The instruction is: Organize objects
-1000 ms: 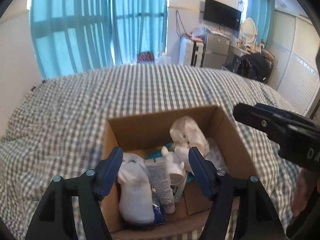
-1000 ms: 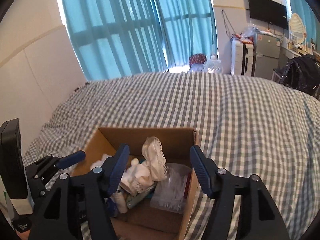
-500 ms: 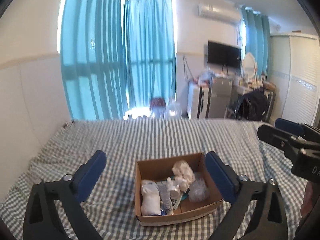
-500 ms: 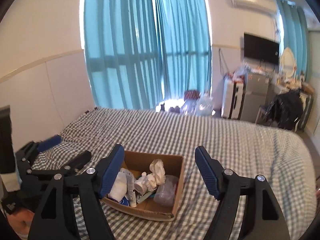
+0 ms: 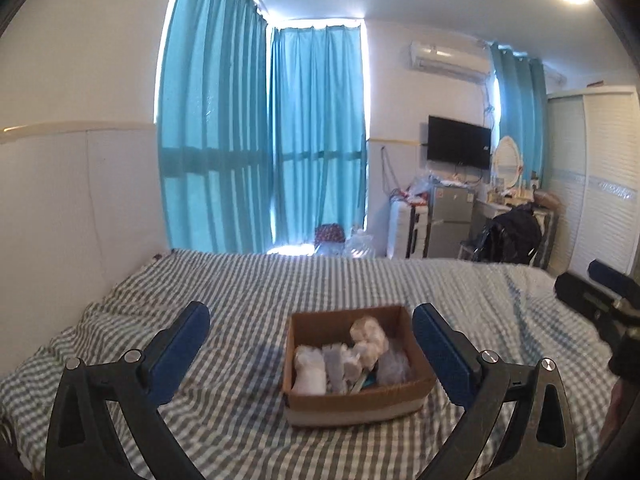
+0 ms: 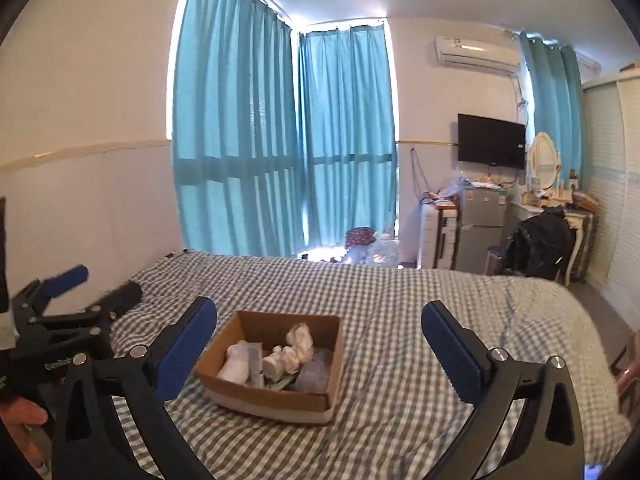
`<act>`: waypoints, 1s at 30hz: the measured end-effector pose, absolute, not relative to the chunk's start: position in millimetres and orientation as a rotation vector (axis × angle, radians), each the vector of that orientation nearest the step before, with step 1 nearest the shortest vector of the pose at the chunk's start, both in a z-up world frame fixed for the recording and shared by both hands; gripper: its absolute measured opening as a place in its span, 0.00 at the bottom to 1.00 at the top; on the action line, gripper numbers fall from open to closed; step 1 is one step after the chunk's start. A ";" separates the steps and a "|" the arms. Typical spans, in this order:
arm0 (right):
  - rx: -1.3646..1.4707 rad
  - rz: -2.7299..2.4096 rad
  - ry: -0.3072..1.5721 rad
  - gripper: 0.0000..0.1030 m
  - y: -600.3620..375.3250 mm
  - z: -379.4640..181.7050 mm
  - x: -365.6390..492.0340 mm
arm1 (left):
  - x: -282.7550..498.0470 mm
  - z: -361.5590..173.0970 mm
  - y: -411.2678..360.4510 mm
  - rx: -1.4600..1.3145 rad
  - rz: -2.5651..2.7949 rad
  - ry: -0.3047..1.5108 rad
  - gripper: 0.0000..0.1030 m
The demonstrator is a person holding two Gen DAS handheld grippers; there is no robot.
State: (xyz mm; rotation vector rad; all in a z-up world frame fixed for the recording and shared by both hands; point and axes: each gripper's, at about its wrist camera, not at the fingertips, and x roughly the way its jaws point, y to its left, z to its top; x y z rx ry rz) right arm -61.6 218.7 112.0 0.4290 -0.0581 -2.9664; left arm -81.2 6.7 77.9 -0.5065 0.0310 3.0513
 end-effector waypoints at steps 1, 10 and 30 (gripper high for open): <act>0.413 -2.972 -0.065 1.00 219.0 107.0 -59.7 | -79.2 73.0 6.9 -0.508 3.057 0.039 1.00; 0.400 -2.995 -0.016 1.00 218.2 44.2 -75.1 | -82.6 17.9 10.0 -0.469 3.111 0.053 1.00; 0.582 -3.005 -0.058 1.00 224.2 -1.1 -113.2 | -100.8 -10.9 -0.6 -0.646 3.059 -0.023 1.00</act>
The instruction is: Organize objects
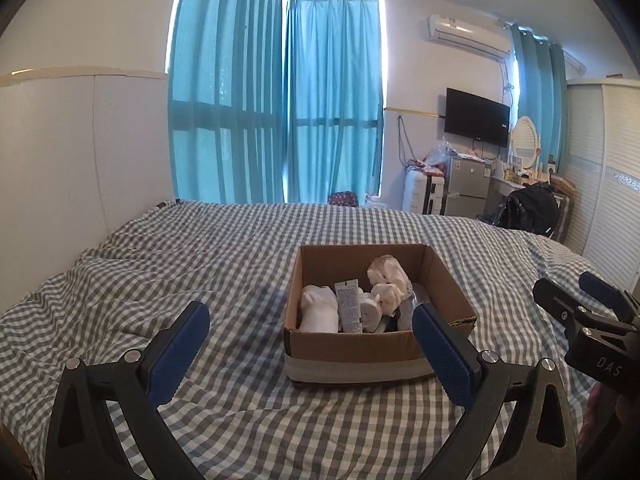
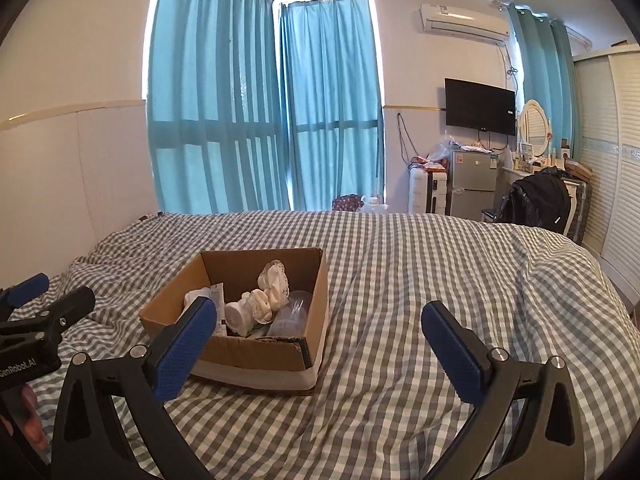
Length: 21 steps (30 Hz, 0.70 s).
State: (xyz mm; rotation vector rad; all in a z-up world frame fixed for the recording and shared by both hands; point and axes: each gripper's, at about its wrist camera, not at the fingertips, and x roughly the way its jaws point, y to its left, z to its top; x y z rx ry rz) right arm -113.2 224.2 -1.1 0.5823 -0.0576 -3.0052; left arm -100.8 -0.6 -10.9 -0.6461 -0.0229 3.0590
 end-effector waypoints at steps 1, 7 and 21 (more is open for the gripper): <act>0.583 -3.005 -0.055 1.00 224.1 -1.3 -113.3 | -100.2 -10.6 -0.9 -0.638 3.058 -0.027 1.00; 0.593 -3.003 -0.070 1.00 226.0 -1.1 -112.4 | -99.3 -10.4 -2.0 -0.636 3.048 -0.056 1.00; 0.613 -3.007 -0.051 1.00 223.0 -3.9 -112.2 | -96.7 -10.2 -1.3 -0.633 3.040 -0.062 1.00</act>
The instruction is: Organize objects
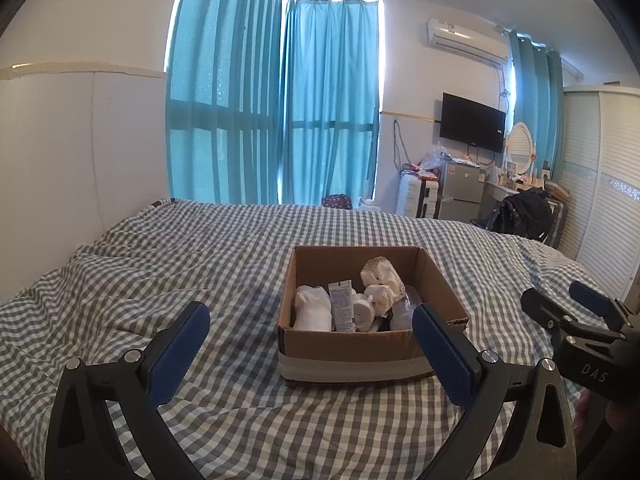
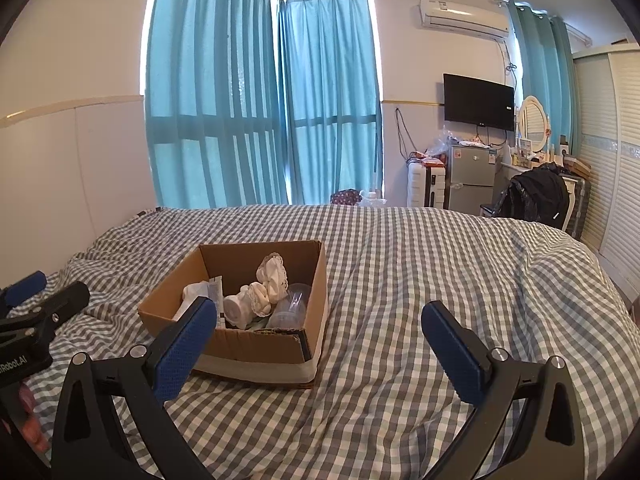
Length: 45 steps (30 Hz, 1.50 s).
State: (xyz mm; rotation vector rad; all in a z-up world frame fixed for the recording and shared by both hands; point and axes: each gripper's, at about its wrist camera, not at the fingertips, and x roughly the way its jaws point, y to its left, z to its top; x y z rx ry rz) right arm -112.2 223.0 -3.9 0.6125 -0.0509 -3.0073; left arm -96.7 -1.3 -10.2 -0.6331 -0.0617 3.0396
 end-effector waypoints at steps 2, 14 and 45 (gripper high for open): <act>0.613 -3.006 -0.048 1.00 221.0 -4.4 -112.6 | -96.9 -10.5 -2.1 -0.634 3.038 -0.069 1.00; 0.621 -3.002 -0.046 1.00 216.7 -5.6 -111.7 | -97.1 -12.0 -4.4 -0.643 3.047 -0.068 1.00; 0.670 -2.988 -0.038 1.00 211.3 -15.9 -114.8 | -97.7 -16.3 -9.5 -0.672 3.080 -0.050 1.00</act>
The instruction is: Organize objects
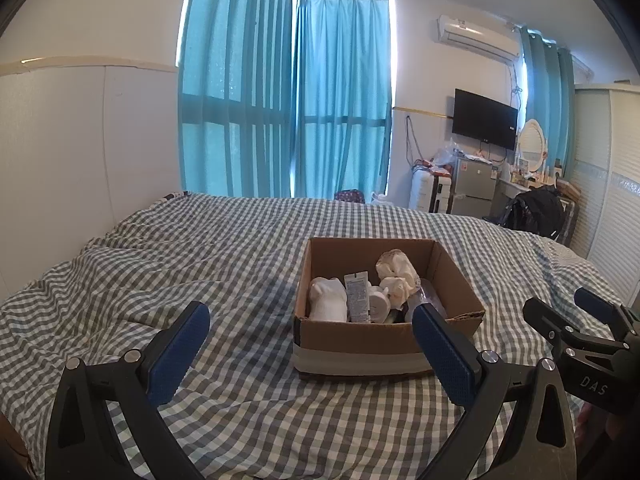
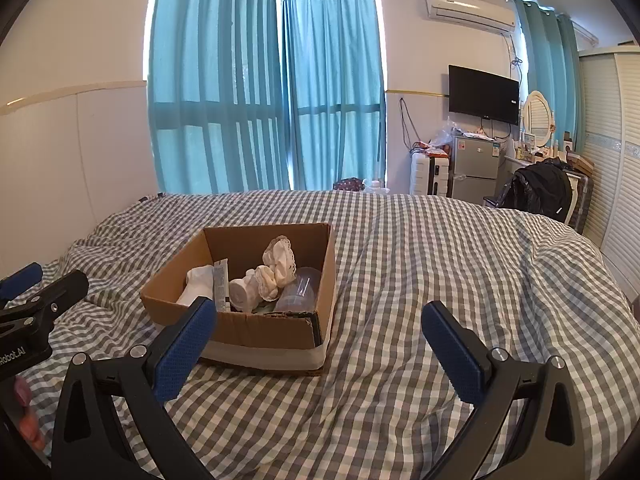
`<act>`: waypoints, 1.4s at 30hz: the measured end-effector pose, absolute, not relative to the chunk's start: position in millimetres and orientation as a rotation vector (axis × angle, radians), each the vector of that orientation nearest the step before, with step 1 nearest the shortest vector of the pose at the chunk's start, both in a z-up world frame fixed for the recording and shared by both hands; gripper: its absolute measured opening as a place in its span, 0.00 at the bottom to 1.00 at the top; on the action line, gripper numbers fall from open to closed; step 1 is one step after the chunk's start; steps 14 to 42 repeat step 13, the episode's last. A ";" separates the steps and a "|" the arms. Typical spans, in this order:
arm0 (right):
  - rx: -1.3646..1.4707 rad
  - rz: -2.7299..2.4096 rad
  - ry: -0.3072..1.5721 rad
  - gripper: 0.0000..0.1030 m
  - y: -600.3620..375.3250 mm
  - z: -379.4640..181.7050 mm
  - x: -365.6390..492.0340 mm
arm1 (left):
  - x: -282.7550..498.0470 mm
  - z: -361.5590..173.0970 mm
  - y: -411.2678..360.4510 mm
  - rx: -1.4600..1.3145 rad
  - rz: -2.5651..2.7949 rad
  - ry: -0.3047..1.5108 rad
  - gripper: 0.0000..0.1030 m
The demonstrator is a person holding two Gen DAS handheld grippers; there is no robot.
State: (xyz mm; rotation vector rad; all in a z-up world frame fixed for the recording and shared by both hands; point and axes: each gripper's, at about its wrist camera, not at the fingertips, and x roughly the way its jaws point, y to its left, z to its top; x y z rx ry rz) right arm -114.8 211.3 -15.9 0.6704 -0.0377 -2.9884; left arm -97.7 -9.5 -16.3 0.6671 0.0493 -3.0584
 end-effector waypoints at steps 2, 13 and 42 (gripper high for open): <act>0.671 -2.990 -0.036 1.00 211.1 -15.3 -115.0 | -97.8 -16.4 -9.8 0.668 -3.060 0.049 1.00; 0.674 -2.982 -0.036 1.00 210.0 -16.7 -116.0 | -99.6 -18.7 -8.4 0.668 -3.065 0.029 1.00; 0.674 -2.982 -0.036 1.00 210.0 -16.7 -116.0 | -99.6 -18.7 -8.4 0.668 -3.065 0.029 1.00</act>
